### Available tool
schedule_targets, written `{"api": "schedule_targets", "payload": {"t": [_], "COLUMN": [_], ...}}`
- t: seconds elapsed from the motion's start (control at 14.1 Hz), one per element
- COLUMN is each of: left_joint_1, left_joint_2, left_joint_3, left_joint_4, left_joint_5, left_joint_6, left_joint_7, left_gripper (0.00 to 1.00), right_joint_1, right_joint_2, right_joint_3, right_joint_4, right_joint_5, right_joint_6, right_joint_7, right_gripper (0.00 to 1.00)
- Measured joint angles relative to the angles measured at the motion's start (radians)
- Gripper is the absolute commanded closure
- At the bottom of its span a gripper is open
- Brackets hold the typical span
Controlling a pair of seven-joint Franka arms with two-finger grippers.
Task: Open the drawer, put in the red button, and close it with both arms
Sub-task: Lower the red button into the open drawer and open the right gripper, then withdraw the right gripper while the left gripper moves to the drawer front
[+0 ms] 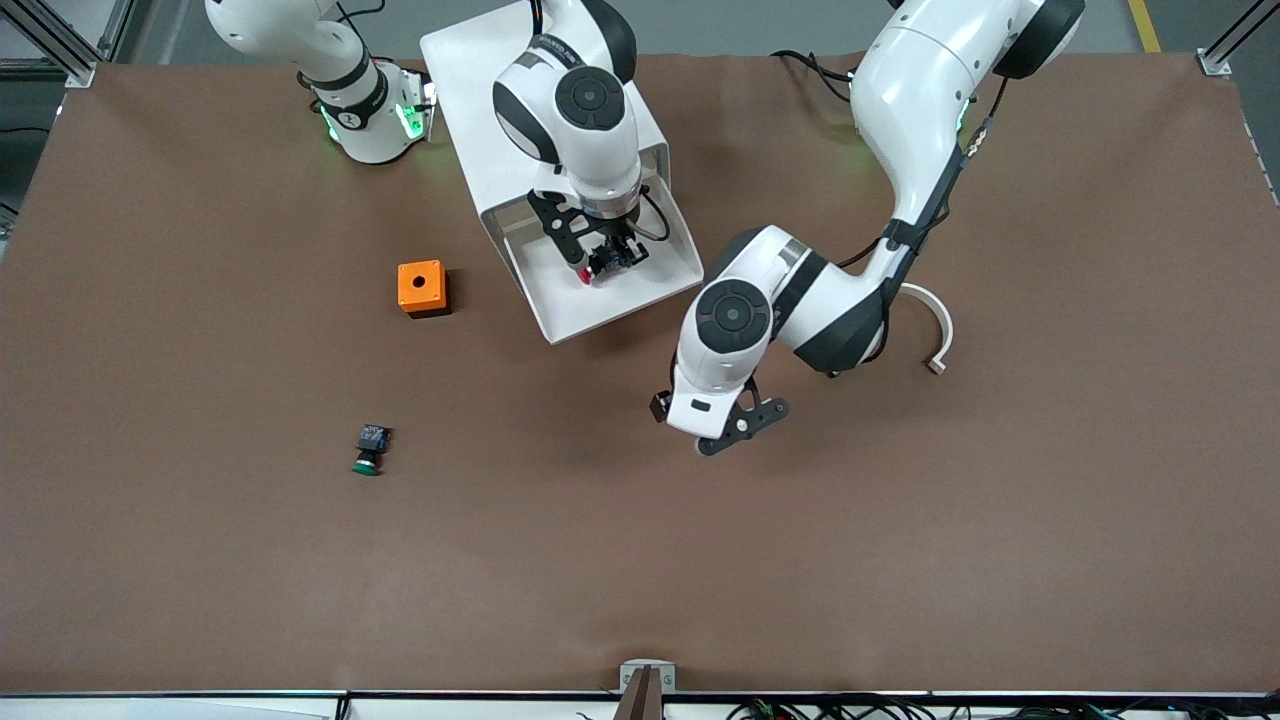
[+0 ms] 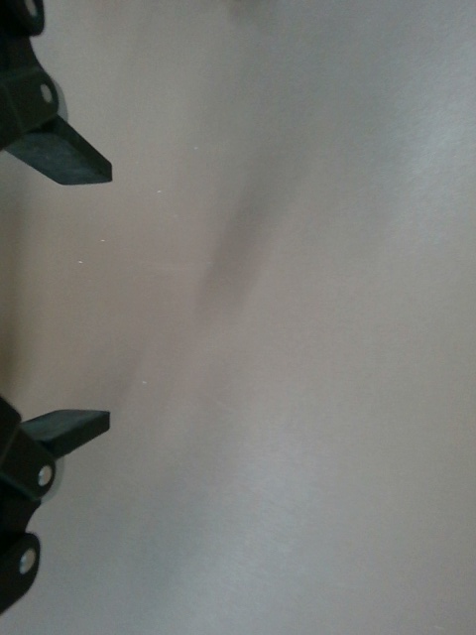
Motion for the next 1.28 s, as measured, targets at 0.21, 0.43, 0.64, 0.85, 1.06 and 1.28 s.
{"api": "schedule_targets", "payload": {"t": [0.21, 0.43, 0.64, 0.85, 1.06, 1.28], "left_joint_1": [-0.013, -0.017, -0.02, -0.025, -0.042, -0.06], "left_joint_2": [0.0, 0.0, 0.0, -0.006, -0.011, -0.017], "left_joint_3": [0.0, 0.0, 0.0, 0.0, 0.0, -0.012], "left_joint_4": [-0.006, -0.012, -0.021, -0.035, -0.039, -0.041], "left_joint_5": [0.006, 0.006, 0.015, 0.019, 0.019, 0.019], "left_joint_6": [0.0, 0.0, 0.0, 0.0, 0.0, -0.001], "left_joint_7": [0.0, 0.0, 0.0, 0.0, 0.0, 0.0], "left_gripper": [0.0, 0.0, 0.0, 0.0, 0.0, 0.0], "right_joint_1": [0.003, -0.001, -0.056, -0.172, -0.312, -0.465], "right_joint_2": [-0.001, -0.011, -0.035, -0.071, -0.12, -0.15], "right_joint_3": [0.0, -0.013, -0.028, -0.035, -0.041, -0.046], "right_joint_4": [0.004, 0.026, 0.095, 0.188, 0.247, 0.29], "right_joint_5": [0.0, 0.0, 0.0, 0.0, -0.001, -0.005], "right_joint_6": [0.0, -0.032, -0.172, -0.368, -0.514, -0.606], "right_joint_7": [-0.002, -0.086, -0.303, -0.55, -0.815, -1.06], "right_gripper": [0.0, 0.0, 0.0, 0.0, 0.0, 0.0]}}
